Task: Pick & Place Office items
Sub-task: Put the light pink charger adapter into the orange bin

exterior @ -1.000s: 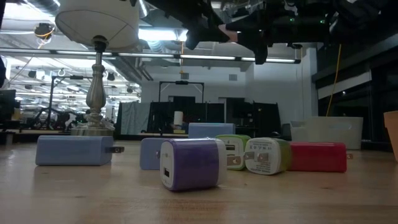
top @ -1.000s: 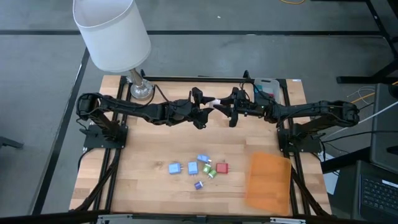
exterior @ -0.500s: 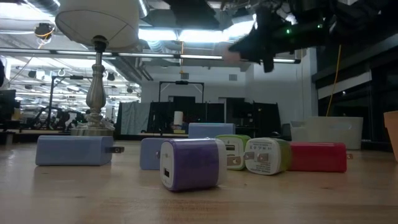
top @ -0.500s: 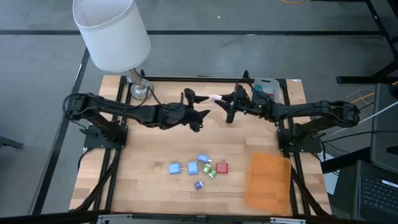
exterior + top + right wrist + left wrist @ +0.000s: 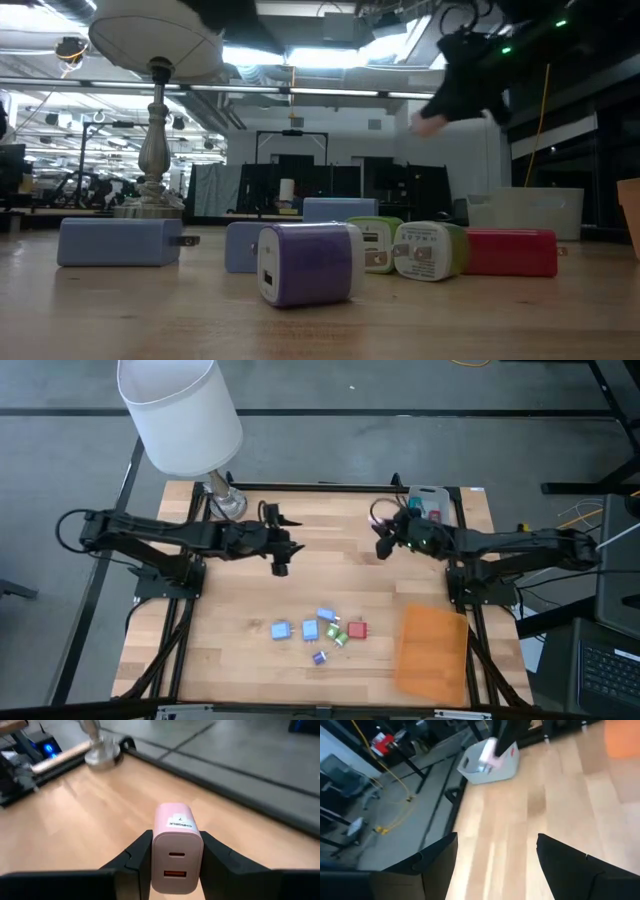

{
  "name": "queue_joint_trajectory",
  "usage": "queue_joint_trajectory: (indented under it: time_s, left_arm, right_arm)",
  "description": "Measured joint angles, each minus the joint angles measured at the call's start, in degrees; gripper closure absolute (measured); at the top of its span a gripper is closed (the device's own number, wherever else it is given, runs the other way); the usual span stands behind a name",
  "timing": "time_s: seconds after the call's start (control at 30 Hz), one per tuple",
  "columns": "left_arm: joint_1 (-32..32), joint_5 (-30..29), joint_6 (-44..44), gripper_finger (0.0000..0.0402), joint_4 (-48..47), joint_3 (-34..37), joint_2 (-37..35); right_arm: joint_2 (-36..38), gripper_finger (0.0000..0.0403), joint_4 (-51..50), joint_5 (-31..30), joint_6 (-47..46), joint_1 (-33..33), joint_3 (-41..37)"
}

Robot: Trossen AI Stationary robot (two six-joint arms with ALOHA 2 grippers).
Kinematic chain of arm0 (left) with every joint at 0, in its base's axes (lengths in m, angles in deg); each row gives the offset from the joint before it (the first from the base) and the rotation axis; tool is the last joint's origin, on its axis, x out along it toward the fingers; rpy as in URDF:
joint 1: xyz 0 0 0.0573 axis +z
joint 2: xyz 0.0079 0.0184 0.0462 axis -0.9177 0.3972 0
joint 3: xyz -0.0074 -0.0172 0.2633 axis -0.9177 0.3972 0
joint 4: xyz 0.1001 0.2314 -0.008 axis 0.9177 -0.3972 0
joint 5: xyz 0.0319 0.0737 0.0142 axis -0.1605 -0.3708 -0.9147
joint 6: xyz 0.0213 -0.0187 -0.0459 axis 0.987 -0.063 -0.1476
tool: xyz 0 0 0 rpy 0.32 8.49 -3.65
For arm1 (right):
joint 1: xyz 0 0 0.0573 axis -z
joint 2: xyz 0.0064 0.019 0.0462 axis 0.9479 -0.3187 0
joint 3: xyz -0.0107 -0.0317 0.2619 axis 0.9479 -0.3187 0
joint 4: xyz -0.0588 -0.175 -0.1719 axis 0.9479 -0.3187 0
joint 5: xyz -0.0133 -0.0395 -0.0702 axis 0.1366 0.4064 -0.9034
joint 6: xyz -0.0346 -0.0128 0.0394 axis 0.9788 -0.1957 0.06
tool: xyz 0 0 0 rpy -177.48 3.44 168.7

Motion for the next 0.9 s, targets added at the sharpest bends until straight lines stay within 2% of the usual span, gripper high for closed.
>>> queue_joint_trajectory:
  time_s: [0.27, 0.4, 0.6, 0.73, 0.9]
  left_arm:
    - [4.1, 8.6, -3.6, 0.0140, 11.3, 14.7, -9.1]
    - [4.8, 9.4, -5.9, 0.0140, 17.1, 20.6, -12.4]
    - [4.8, 8.2, -8.6, 0.0140, 21.8, 25.8, -14.5]
    - [4.9, 7.8, -8.9, 0.0140, 23.8, 26.5, -14.4]
    - [4.8, 7.9, -8.9, 0.0140, 24.1, 26.5, -14.4]
  right_arm:
    - [1.4, 0.0284, -13.1, -12.7, -16.4, -17.7, 0.0]
    - [1.2, 0.0284, -22.0, -17.0, -27.7, -25.6, 0.0]
    - [1.1, 0.0284, -36.0, -17.6, -50.2, -37.2, 0.0]
    - [1.1, 0.0284, -37.6, -17.1, -56.3, -44.6, 0.0]
    - [1.1, 0.0284, -37.7, -13.2, -61.2, -52.6, 0.0]
